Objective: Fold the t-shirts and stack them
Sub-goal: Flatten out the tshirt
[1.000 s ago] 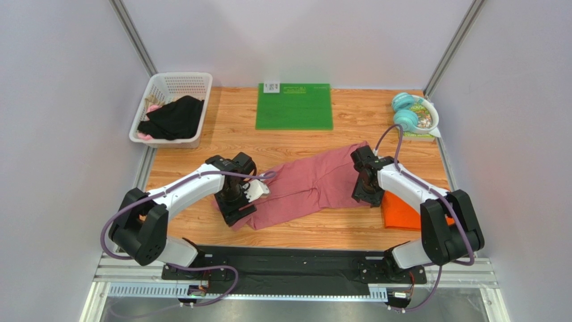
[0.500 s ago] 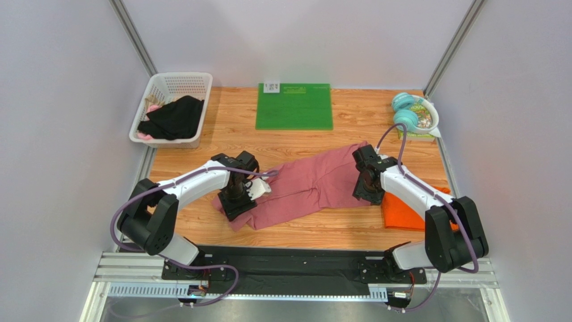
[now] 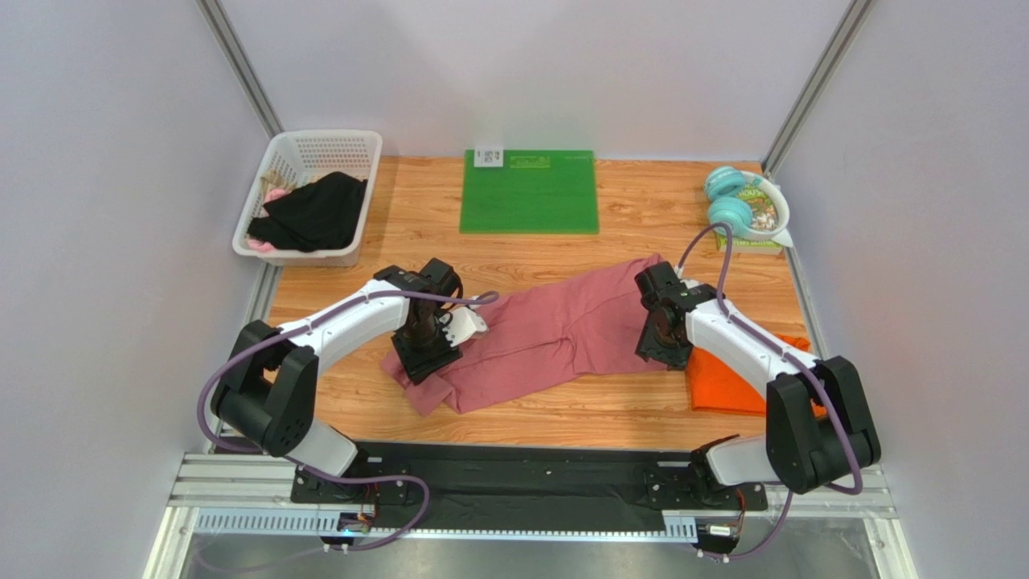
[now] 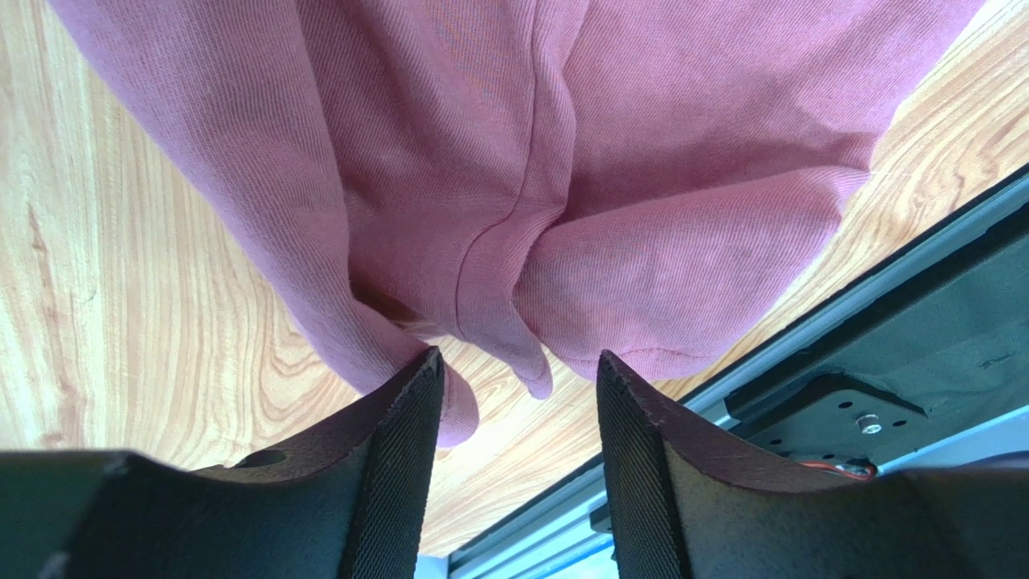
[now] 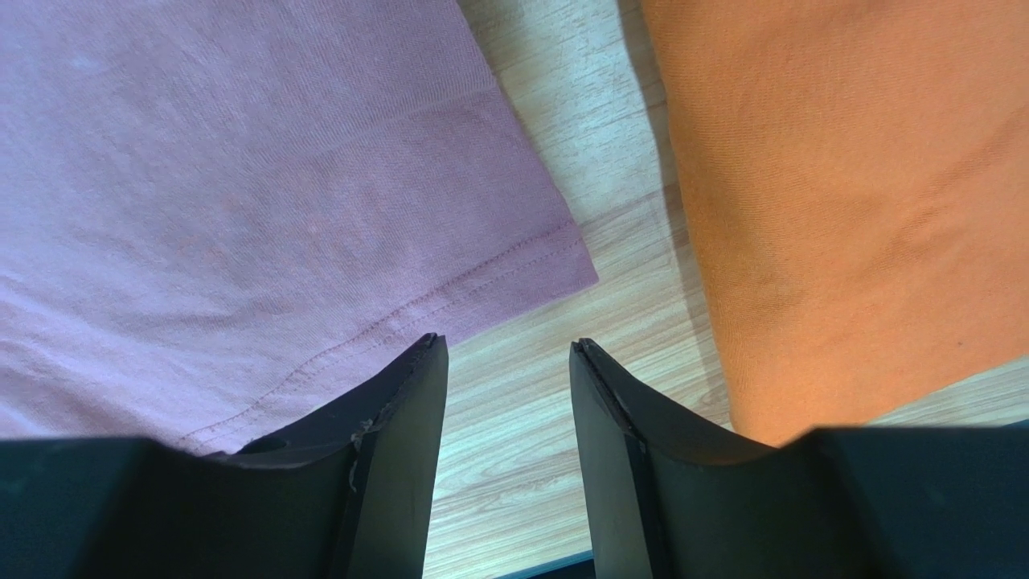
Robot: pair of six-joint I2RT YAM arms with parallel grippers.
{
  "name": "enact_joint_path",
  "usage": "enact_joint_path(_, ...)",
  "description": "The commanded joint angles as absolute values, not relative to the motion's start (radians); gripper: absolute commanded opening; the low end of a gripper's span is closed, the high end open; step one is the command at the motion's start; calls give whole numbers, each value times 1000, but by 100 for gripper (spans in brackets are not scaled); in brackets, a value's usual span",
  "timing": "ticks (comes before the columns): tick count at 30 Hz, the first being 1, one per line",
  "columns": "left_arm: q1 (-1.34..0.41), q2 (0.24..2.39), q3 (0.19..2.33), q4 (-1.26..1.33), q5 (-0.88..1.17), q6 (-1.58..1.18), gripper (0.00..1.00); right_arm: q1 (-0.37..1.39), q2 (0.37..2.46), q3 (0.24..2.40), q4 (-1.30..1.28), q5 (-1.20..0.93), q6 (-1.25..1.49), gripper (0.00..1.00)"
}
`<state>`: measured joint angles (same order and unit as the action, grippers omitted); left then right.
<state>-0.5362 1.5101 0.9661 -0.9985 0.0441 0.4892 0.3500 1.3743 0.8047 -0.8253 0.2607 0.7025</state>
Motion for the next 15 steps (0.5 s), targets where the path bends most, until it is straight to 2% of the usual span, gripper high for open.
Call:
enact_joint_path(1, -531, 1520, 985, -999, 72, 512, 56, 347, 1333, 802, -824, 291, 692, 47)
enact_joint_path(4, -531, 1517, 971, -996, 69, 514, 54, 347, 1333, 802, -824, 291, 693, 47)
enact_joint_path(11, -526, 1523, 931, -973, 49, 525, 39, 347, 1331, 802, -824, 288, 695, 46)
enact_joint_path(15, -523, 1528, 936, -979, 60, 523, 38, 347, 1322, 796, -824, 290, 696, 46)
